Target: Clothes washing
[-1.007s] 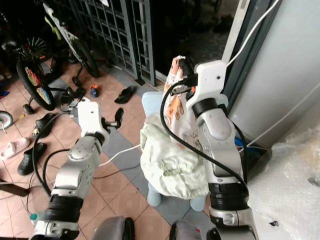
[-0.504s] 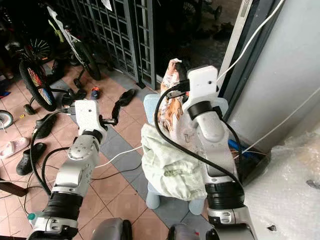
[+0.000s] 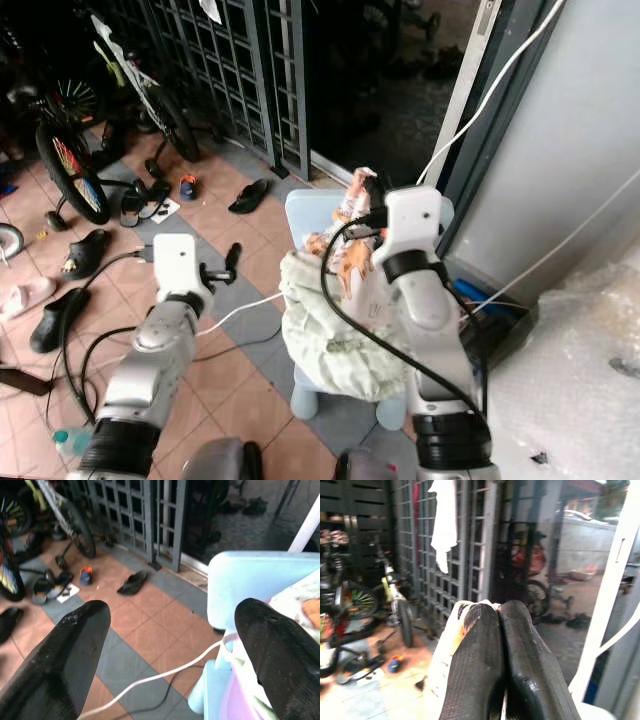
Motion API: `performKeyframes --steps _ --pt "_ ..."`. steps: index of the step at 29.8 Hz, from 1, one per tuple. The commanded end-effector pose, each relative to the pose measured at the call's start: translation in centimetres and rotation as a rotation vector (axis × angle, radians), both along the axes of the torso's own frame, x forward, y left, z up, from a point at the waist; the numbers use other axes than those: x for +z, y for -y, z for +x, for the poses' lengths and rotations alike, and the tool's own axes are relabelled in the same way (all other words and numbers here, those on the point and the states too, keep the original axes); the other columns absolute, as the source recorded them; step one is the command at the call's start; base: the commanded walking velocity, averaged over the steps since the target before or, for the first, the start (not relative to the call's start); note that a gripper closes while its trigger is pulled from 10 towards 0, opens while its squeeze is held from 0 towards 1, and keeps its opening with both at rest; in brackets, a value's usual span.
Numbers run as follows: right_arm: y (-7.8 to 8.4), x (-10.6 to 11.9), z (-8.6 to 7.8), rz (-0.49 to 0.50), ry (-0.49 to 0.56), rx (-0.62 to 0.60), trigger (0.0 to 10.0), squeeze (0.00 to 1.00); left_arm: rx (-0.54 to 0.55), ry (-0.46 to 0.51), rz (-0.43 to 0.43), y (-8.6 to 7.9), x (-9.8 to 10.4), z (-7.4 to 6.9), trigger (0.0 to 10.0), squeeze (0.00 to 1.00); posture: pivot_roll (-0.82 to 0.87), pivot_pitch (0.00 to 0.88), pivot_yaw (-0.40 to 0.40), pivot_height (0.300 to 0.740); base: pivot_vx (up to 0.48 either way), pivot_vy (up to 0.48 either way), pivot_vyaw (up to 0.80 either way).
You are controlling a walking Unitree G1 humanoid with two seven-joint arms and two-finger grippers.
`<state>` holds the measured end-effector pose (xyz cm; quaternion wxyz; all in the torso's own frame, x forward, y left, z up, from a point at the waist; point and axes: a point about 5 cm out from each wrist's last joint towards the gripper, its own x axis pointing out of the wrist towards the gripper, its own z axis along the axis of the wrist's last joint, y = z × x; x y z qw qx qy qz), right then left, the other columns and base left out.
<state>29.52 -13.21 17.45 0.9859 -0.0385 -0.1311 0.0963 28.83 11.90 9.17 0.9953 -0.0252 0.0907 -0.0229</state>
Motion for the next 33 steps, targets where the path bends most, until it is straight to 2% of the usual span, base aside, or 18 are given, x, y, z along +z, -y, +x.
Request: performKeyframes --steps 1,11,22,30,33 --pt "0.3 0.7 0.4 -0.014 0.027 -0.023 10.0 0.0 -0.018 0.012 0.003 0.2 0.5 0.0 10.0 0.0 -0.05 0.033 0.066 0.74 0.0 0.0 -0.8" --pt "0.5 1.6 0.9 -0.029 0.055 -0.037 10.0 0.0 -0.028 0.005 0.016 0.0 0.3 -0.4 10.0 0.0 -0.05 0.04 0.062 0.74 0.0 0.0 -0.8" --pt "0.6 2.1 1.5 -0.061 0.082 -0.049 10.0 0.0 -0.035 -0.004 0.02 0.1 0.3 -0.6 10.0 0.0 -0.04 0.05 0.063 0.74 0.0 -0.389 -0.8" --pt "0.4 2.0 1.6 -0.064 0.078 -0.04 10.0 0.0 -0.031 -0.004 0.017 0.1 0.6 -0.5 10.0 0.0 -0.04 0.072 0.056 0.74 0.0 -0.425 0.0" --pt "0.6 2.2 1.7 -0.066 0.086 -0.048 10.0 0.0 -0.028 -0.005 0.015 0.0 0.6 -0.6 10.0 0.0 -0.04 0.071 0.056 0.74 0.0 -0.416 -0.7"
